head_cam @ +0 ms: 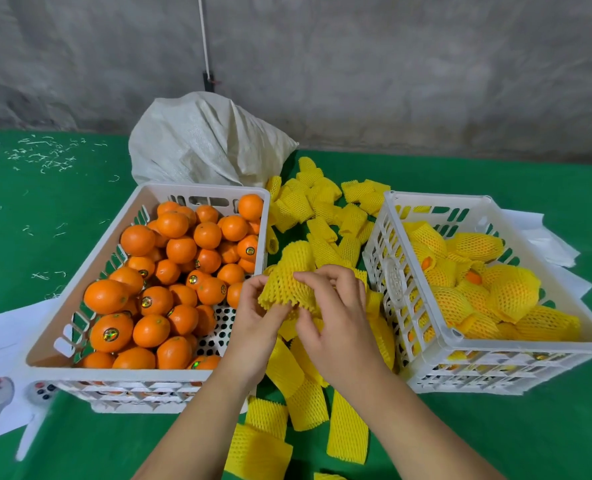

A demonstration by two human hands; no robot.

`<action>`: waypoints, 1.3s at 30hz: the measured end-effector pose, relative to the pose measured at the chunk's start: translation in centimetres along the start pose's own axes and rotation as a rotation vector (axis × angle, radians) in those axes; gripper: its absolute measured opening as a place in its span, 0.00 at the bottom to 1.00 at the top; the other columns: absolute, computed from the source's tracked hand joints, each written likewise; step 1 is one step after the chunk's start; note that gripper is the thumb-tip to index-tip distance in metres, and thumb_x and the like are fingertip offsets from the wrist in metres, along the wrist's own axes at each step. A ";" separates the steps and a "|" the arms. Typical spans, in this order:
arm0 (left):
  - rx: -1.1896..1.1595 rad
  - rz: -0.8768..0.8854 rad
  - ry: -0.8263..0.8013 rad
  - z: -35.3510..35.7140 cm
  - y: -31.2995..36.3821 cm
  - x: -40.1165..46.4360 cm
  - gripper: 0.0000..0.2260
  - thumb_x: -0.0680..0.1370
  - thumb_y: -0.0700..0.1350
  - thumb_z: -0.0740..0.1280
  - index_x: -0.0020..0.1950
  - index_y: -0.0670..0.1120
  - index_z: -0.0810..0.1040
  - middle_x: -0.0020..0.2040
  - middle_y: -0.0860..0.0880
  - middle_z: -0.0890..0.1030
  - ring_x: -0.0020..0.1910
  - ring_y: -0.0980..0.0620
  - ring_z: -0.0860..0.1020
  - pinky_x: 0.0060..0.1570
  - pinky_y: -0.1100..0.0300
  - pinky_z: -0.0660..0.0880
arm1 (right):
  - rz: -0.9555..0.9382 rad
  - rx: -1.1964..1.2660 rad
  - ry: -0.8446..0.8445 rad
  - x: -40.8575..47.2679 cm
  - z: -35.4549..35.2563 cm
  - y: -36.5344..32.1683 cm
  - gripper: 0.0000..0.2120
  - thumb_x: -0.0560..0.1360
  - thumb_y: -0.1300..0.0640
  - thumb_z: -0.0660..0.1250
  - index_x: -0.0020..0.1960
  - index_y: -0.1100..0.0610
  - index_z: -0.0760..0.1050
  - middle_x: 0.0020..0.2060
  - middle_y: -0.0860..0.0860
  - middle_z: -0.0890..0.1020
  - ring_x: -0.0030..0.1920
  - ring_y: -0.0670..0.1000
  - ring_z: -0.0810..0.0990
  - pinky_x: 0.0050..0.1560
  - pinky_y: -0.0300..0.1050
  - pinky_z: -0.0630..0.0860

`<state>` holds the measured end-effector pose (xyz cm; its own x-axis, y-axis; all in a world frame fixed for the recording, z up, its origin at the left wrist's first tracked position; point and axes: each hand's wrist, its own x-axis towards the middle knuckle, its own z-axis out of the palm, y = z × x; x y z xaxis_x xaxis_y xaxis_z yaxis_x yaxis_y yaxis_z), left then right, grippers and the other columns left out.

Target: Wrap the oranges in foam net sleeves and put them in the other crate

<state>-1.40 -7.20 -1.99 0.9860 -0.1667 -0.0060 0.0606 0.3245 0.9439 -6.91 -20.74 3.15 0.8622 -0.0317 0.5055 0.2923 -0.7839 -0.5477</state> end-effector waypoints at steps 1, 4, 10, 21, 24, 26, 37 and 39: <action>-0.008 -0.005 -0.024 -0.2 -0.1 0.0 0.17 0.73 0.48 0.76 0.60 0.56 0.79 0.59 0.37 0.81 0.56 0.42 0.81 0.53 0.53 0.81 | 0.018 0.051 -0.019 0.0 -0.1 0.3 0.22 0.78 0.62 0.68 0.71 0.50 0.74 0.64 0.46 0.68 0.65 0.51 0.70 0.57 0.45 0.76; 0.049 0.028 -0.109 -0.3 0.2 -0.1 0.25 0.75 0.50 0.77 0.70 0.61 0.74 0.67 0.53 0.80 0.67 0.52 0.80 0.58 0.60 0.80 | 0.001 0.121 -0.052 0.4 -0.2 0.4 0.23 0.79 0.64 0.63 0.72 0.51 0.74 0.65 0.46 0.68 0.66 0.51 0.72 0.55 0.46 0.79; 0.087 0.112 -0.035 0.1 0.1 0.0 0.27 0.74 0.36 0.75 0.69 0.55 0.76 0.63 0.57 0.83 0.64 0.56 0.81 0.56 0.64 0.80 | -0.069 0.140 0.031 0.0 0.2 0.3 0.19 0.83 0.60 0.58 0.70 0.57 0.78 0.67 0.52 0.76 0.68 0.52 0.75 0.64 0.46 0.77; 0.187 0.151 -0.043 0.0 -0.5 -0.6 0.30 0.74 0.32 0.76 0.69 0.56 0.73 0.64 0.52 0.81 0.61 0.49 0.82 0.54 0.58 0.81 | 0.616 0.717 -0.229 1.3 2.3 -1.0 0.38 0.76 0.53 0.76 0.78 0.42 0.56 0.66 0.42 0.74 0.54 0.29 0.77 0.45 0.25 0.75; 0.205 0.225 0.011 0.0 -0.4 -0.8 0.30 0.73 0.32 0.77 0.70 0.54 0.73 0.63 0.59 0.80 0.63 0.54 0.81 0.56 0.60 0.81 | 0.602 0.736 -0.263 1.1 2.3 -0.5 0.42 0.75 0.50 0.76 0.80 0.42 0.55 0.69 0.42 0.72 0.64 0.39 0.76 0.52 0.30 0.77; 0.211 0.260 0.040 0.1 -0.4 -0.9 0.32 0.73 0.29 0.77 0.71 0.51 0.71 0.62 0.63 0.80 0.62 0.59 0.81 0.55 0.65 0.79 | 0.601 0.696 -0.326 1.0 2.1 -0.5 0.41 0.78 0.46 0.72 0.82 0.43 0.50 0.74 0.43 0.68 0.70 0.45 0.72 0.61 0.35 0.74; 0.372 0.124 -0.363 -0.3 -0.6 -1.2 0.42 0.78 0.46 0.73 0.86 0.58 0.53 0.78 0.51 0.68 0.71 0.55 0.76 0.66 0.49 0.77 | 0.666 0.846 -0.220 0.1 0.9 1.6 0.40 0.72 0.42 0.76 0.77 0.35 0.59 0.65 0.33 0.76 0.62 0.37 0.78 0.54 0.35 0.79; 0.324 0.077 -0.341 -0.5 -0.1 -0.9 0.33 0.81 0.45 0.69 0.83 0.60 0.61 0.73 0.56 0.76 0.57 0.54 0.81 0.58 0.51 0.81 | 0.677 0.776 -0.079 0.4 -0.3 3.2 0.36 0.72 0.41 0.77 0.74 0.34 0.65 0.62 0.33 0.78 0.61 0.38 0.79 0.51 0.35 0.79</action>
<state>-2.24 -6.66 -2.24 0.8754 -0.4669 0.1251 -0.1154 0.0495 0.9921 -5.77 -23.48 1.81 0.9619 -0.2550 -0.0989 -0.1023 -0.0001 -0.9948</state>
